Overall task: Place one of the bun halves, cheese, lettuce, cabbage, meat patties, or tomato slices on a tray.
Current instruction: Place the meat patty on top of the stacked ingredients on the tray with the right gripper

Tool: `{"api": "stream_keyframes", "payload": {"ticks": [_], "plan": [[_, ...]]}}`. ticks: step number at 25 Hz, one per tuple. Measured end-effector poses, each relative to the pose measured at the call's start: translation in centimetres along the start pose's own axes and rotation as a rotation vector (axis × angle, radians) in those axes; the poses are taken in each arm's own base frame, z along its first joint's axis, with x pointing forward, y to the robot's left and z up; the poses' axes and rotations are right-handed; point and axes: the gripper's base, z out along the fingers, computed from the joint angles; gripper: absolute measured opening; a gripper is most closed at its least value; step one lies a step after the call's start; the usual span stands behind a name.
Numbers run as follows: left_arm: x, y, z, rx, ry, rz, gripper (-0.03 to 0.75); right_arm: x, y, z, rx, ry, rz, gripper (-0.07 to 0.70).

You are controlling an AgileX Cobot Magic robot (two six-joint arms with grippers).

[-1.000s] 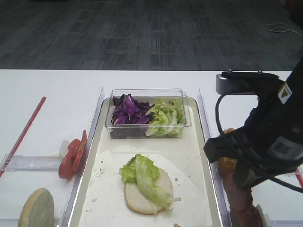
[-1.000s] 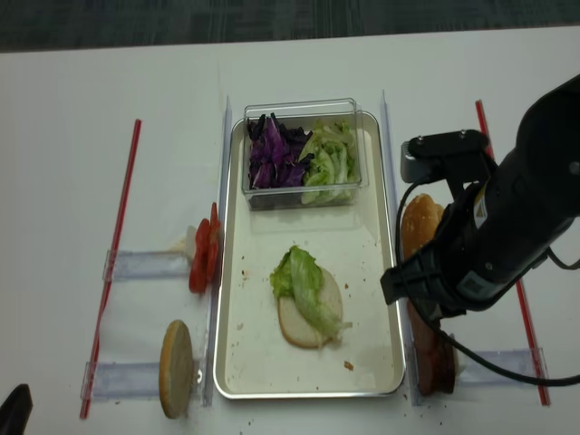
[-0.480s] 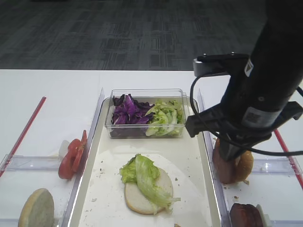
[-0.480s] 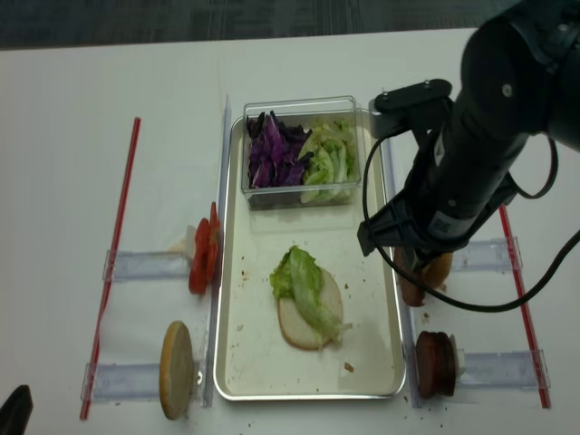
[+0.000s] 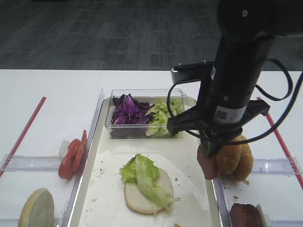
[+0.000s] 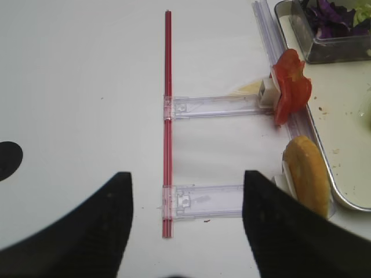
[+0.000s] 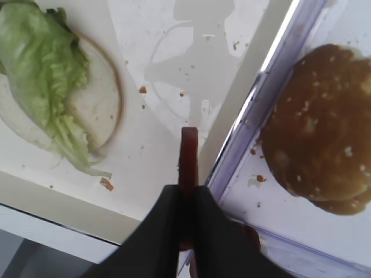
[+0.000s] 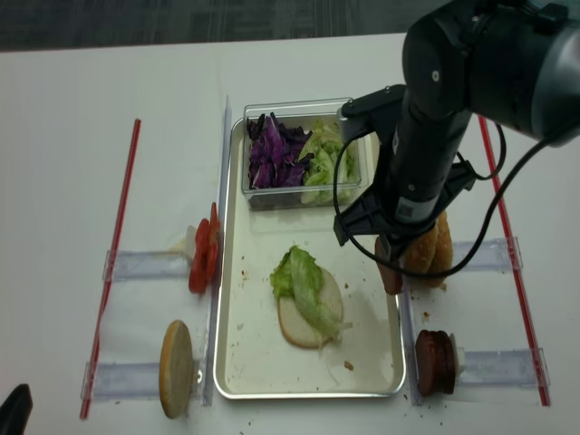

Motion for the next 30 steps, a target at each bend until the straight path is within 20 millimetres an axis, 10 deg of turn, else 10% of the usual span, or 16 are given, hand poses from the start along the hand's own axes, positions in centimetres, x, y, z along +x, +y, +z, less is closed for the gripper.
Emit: {"api": "stream_keyframes", "payload": {"ticks": [23, 30], "plan": [[0.0, 0.0, 0.0, 0.000, 0.000, 0.000, 0.421, -2.3, 2.8, 2.3, -0.349, -0.084, -0.130, 0.064], [0.0, 0.0, 0.0, 0.000, 0.000, 0.002, 0.421, -3.3, 0.3, 0.8, -0.597, -0.128, -0.113, 0.064]]}}
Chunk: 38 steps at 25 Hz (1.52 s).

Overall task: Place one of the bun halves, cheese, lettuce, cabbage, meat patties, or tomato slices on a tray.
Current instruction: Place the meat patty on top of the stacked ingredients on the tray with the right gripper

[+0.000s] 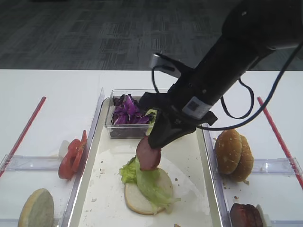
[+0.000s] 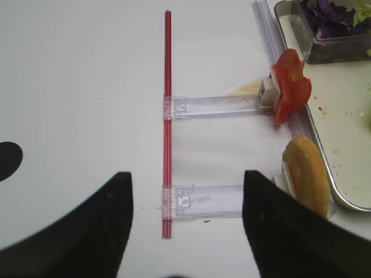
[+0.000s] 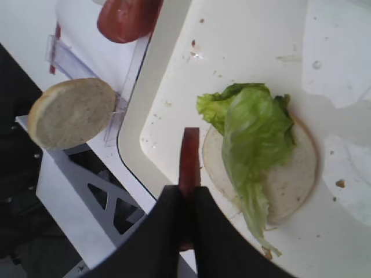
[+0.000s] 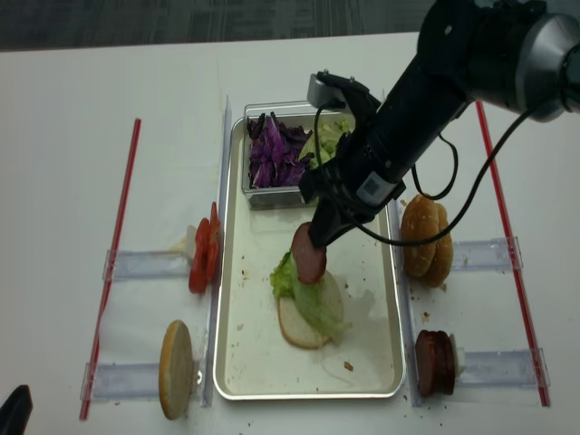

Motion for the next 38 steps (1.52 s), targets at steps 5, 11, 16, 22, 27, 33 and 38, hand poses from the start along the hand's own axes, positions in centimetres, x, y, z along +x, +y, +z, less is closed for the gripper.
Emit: {"api": "stream_keyframes", "payload": {"ticks": [5, 11, 16, 22, 27, 33, 38], "plan": [[0.0, 0.0, 0.0, 0.000, 0.000, 0.000, 0.421, 0.0, -0.6, 0.5, -0.080, 0.052, -0.013, 0.064], [0.0, 0.0, 0.0, 0.000, 0.000, 0.000, 0.421, -0.2, -1.4, 2.1, -0.152, 0.077, -0.011, 0.064], [0.0, 0.0, 0.0, 0.000, 0.000, 0.000, 0.421, -0.3, -2.3, 3.1, -0.159, 0.101, 0.002, 0.064], [0.0, 0.0, 0.0, 0.000, 0.000, 0.000, 0.421, -0.3, -2.8, 3.7, -0.162, 0.115, 0.000, 0.064], [0.0, 0.0, 0.0, 0.000, 0.000, 0.000, 0.421, -0.2, -3.4, 4.3, -0.161, 0.129, 0.010, 0.064], [0.0, 0.0, 0.0, 0.000, 0.000, 0.000, 0.421, -0.2, -4.3, 5.2, -0.164, 0.151, 0.019, 0.064], [0.0, 0.0, 0.0, 0.000, 0.000, 0.000, 0.421, -0.1, -5.0, 6.0, -0.166, 0.171, 0.033, 0.064]]}}
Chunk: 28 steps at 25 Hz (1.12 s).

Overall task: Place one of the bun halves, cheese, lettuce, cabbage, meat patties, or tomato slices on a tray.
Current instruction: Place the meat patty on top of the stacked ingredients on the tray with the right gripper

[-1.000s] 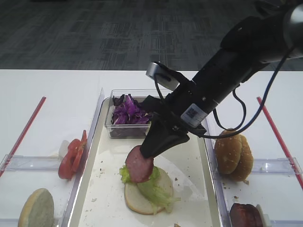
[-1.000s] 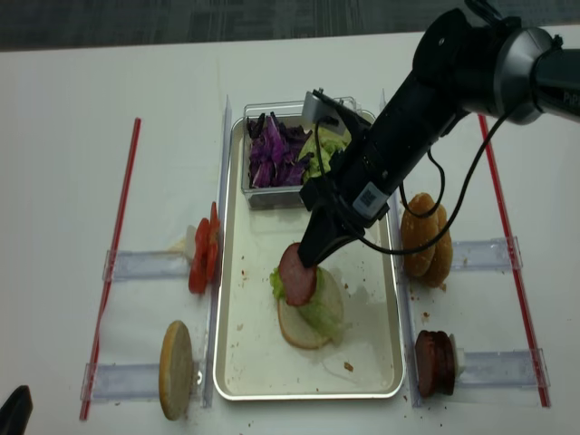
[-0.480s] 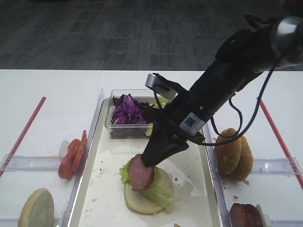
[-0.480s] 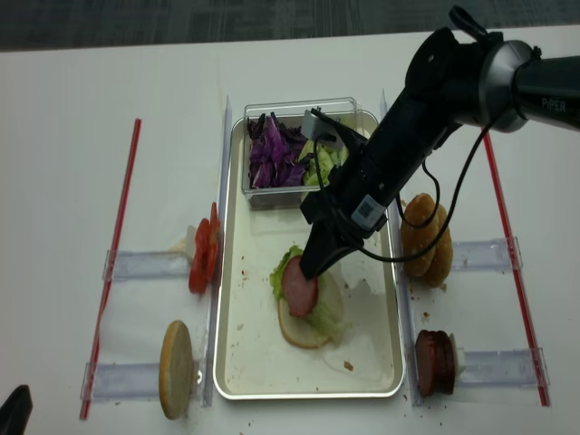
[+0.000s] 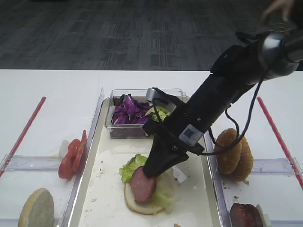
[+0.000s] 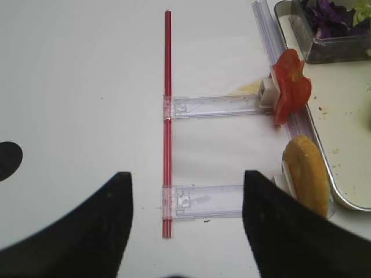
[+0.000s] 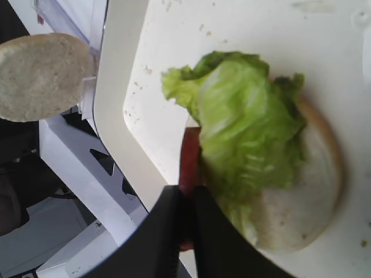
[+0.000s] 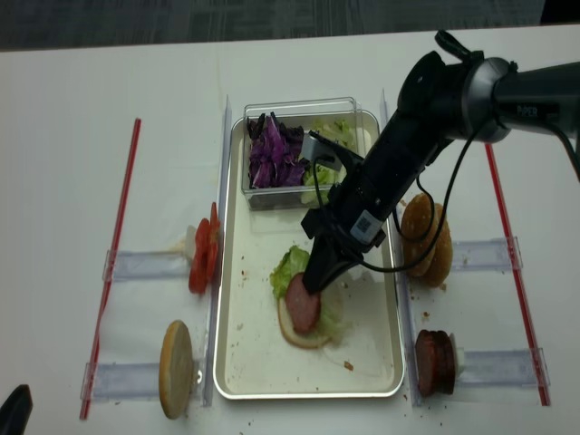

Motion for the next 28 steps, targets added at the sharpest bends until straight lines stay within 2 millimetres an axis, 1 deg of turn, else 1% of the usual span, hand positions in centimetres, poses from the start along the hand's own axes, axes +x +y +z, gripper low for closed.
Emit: {"api": "stream_keyframes", "payload": {"ticks": [10, 12, 15, 18, 21, 24, 28], "plan": [[0.0, 0.0, 0.0, 0.000, 0.000, 0.000, 0.421, 0.0, -0.3, 0.2, 0.002, 0.009, -0.001, 0.065], [0.0, 0.0, 0.0, 0.000, 0.000, 0.000, 0.421, 0.0, -0.3, 0.2, 0.002, 0.009, -0.003, 0.076], [0.0, 0.0, 0.0, 0.000, 0.000, 0.000, 0.421, 0.0, -0.4, 0.2, 0.006, 0.013, -0.008, 0.134], [0.0, 0.0, 0.0, 0.000, 0.000, 0.000, 0.421, 0.0, -0.3, 0.2, 0.008, 0.013, -0.001, 0.225], [0.0, 0.0, 0.0, 0.000, 0.000, 0.000, 0.421, 0.1, -0.5, 0.1, 0.013, 0.015, 0.014, 0.287], [0.0, 0.0, 0.0, 0.000, 0.000, 0.000, 0.421, 0.2, -0.5, 0.0, 0.030, 0.025, 0.028, 0.304], [0.0, 0.0, 0.0, 0.000, 0.000, 0.000, 0.421, 0.4, 0.1, -0.8, 0.078, 0.024, 0.021, 0.308]]}}
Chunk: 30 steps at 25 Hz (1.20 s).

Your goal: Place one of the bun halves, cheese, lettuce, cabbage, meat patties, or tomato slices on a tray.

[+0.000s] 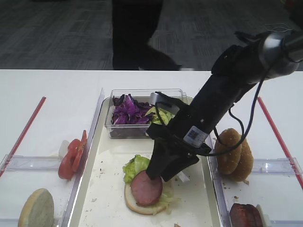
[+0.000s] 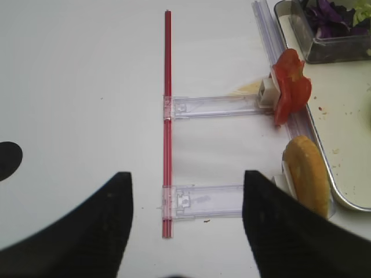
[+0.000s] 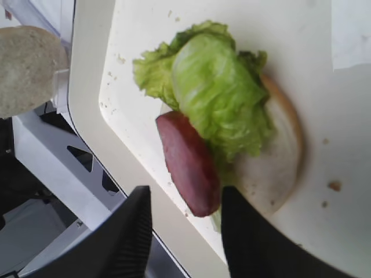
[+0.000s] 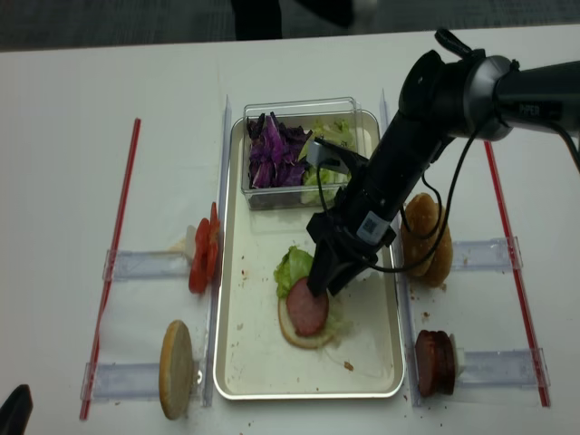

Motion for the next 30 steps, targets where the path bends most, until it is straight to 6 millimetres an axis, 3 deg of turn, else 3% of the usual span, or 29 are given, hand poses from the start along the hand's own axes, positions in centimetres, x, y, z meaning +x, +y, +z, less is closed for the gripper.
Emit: {"api": "stream_keyframes", "payload": {"ticks": [12, 23, 30], "plan": [[0.0, 0.0, 0.0, 0.000, 0.000, 0.000, 0.421, 0.8, 1.3, -2.4, 0.129, 0.006, 0.029, 0.309], [0.0, 0.0, 0.0, 0.000, 0.000, 0.000, 0.421, -1.9, 3.2, -5.8, 0.246, -0.085, 0.047, 0.310], [0.0, 0.0, 0.0, 0.000, 0.000, 0.000, 0.421, -2.4, 3.3, -6.9, 0.332, -0.103, 0.079, 0.310]]}}
